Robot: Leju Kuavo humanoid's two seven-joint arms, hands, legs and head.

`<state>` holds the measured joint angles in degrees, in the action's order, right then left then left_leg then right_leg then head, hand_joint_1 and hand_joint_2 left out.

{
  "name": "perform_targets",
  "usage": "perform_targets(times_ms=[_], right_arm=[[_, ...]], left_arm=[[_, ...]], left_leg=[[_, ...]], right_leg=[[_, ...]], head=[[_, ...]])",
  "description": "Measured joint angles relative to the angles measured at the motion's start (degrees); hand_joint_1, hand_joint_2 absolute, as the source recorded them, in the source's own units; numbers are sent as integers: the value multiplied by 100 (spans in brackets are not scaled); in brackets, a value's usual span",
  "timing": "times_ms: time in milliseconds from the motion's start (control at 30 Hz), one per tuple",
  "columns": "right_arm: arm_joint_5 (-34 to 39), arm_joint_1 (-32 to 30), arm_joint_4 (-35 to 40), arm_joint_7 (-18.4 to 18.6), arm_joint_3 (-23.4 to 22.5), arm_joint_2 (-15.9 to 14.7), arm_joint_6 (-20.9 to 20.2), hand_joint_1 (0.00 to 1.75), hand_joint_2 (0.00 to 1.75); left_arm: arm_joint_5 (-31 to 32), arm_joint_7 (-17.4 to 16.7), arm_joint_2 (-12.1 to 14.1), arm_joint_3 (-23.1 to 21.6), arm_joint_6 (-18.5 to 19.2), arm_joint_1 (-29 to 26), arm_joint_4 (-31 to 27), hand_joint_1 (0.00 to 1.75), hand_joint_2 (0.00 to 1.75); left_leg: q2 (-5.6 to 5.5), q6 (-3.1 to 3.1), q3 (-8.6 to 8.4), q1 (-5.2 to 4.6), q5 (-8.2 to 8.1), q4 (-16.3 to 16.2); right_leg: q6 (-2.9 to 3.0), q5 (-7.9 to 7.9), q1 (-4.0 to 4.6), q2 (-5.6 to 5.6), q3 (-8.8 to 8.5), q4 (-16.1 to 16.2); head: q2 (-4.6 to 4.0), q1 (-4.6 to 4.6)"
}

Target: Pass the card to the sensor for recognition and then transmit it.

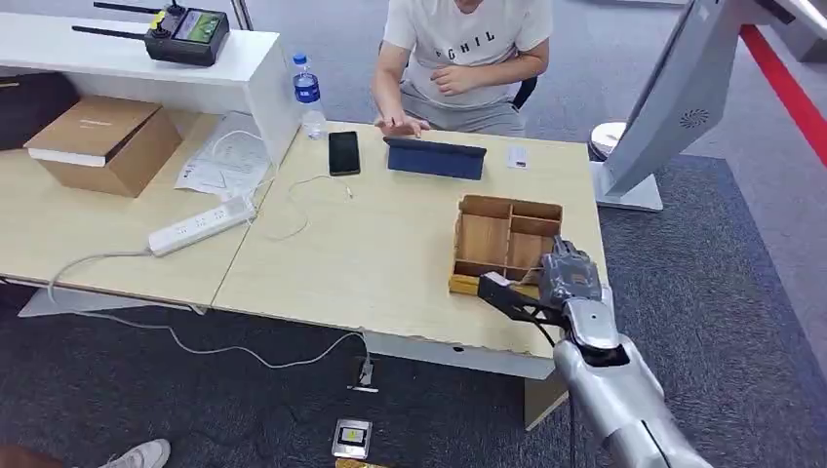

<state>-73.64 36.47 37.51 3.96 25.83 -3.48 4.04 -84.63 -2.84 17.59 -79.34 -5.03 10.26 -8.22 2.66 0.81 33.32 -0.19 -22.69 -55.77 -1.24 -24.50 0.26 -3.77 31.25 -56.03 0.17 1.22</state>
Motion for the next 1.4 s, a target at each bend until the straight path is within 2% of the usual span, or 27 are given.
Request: perform_targets(times_ms=[1067, 1400], right_arm=[[101, -49, -66, -291, -4, -22, 103, 175, 175], [201, -43, -192, -332, -53, -26, 374, 175, 175]], left_arm=[[-33, 81, -11, 0, -2, 7, 0, 0, 0], [33, 188, -9, 0, 13, 9, 0, 0, 0]], left_leg=[[0, 0, -1, 0, 0, 0], [0, 0, -2, 0, 0, 0]], right_leg=[[0, 0, 0, 0, -1, 0], [0, 0, 0, 0, -3, 0]], head=[[0, 0], [0, 0]])
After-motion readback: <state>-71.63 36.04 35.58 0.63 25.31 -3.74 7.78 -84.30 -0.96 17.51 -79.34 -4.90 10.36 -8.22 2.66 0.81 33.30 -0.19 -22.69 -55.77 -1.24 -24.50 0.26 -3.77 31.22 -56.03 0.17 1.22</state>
